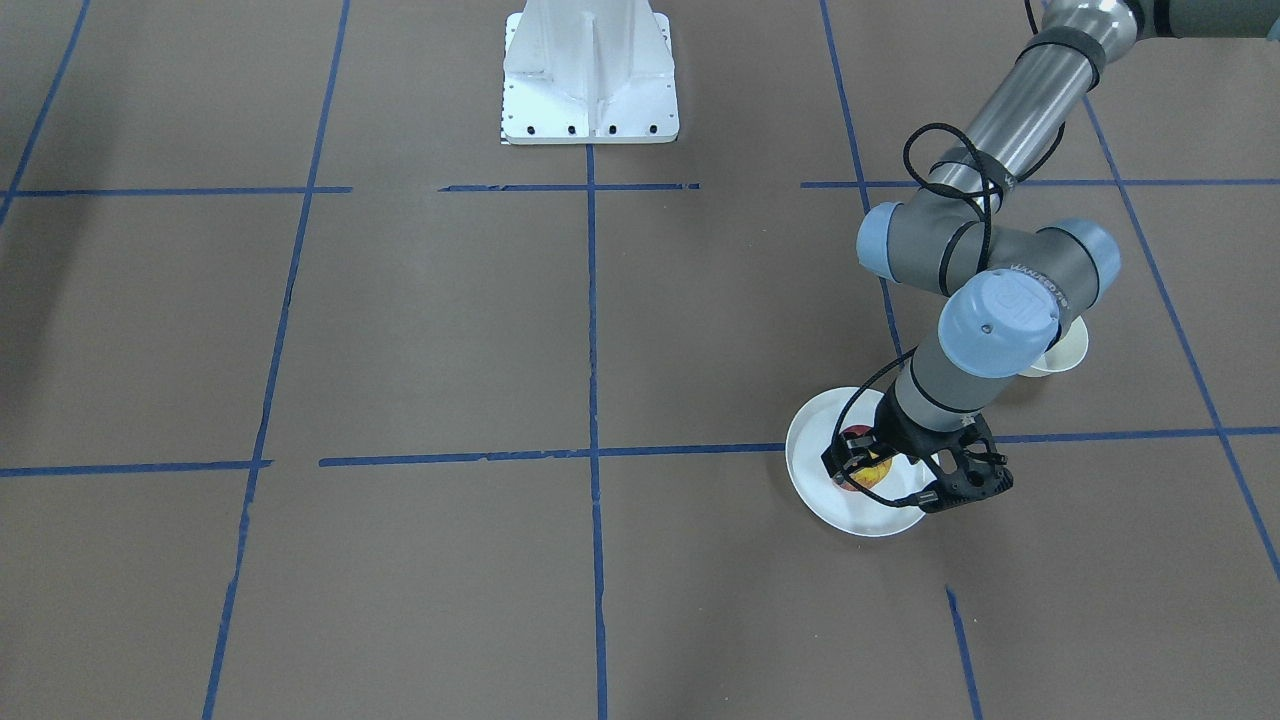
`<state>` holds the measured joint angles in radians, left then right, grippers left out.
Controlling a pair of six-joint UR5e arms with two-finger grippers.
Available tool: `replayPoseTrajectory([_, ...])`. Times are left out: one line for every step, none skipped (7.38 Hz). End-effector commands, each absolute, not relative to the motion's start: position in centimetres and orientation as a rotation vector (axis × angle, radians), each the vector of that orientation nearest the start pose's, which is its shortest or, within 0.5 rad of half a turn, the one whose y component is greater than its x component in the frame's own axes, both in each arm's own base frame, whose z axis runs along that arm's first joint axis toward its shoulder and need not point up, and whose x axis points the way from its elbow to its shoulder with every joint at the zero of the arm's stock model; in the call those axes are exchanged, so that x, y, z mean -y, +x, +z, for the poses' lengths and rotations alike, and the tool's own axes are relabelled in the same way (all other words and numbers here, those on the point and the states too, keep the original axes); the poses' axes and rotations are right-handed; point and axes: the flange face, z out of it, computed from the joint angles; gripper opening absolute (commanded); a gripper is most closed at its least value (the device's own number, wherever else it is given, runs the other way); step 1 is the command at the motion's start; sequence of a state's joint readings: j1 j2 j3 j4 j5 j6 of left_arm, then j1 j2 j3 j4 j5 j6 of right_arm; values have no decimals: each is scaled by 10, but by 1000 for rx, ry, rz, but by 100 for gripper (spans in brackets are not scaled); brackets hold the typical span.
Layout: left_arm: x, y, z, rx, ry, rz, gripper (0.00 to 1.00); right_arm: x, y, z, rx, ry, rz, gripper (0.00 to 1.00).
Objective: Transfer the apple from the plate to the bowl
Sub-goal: 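Move the left gripper over the apple on the white plate, then lower the left gripper and close it around the apple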
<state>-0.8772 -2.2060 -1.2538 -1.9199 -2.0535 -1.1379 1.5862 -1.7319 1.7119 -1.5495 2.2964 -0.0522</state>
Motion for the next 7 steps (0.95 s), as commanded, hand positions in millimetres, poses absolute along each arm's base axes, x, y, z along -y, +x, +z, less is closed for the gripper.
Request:
replayPoseTrajectory([640, 415, 390, -796, 47, -257, 100, 423, 74, 664, 725, 27, -36, 100])
replayPoseTrajectory([638, 417, 391, -796, 43, -256, 100, 423, 74, 664, 725, 26, -36, 100])
replayPoseTrajectory([635, 422, 391, -806, 49, -245, 100, 423, 74, 664, 725, 27, -36, 100])
replayPoseTrajectory([625, 436, 393, -816, 49, -221, 100, 423, 74, 664, 725, 26, -36, 100])
replayPoseTrajectory([620, 441, 392, -819, 47, -214, 100, 423, 74, 664, 725, 26, -36, 100])
replayPoseTrajectory([617, 446, 393, -818, 42, -209, 100, 423, 74, 664, 725, 26, -36, 100])
replayPoseTrajectory([616, 447, 394, -817, 41, -208, 98, 423, 74, 664, 725, 26, -36, 100])
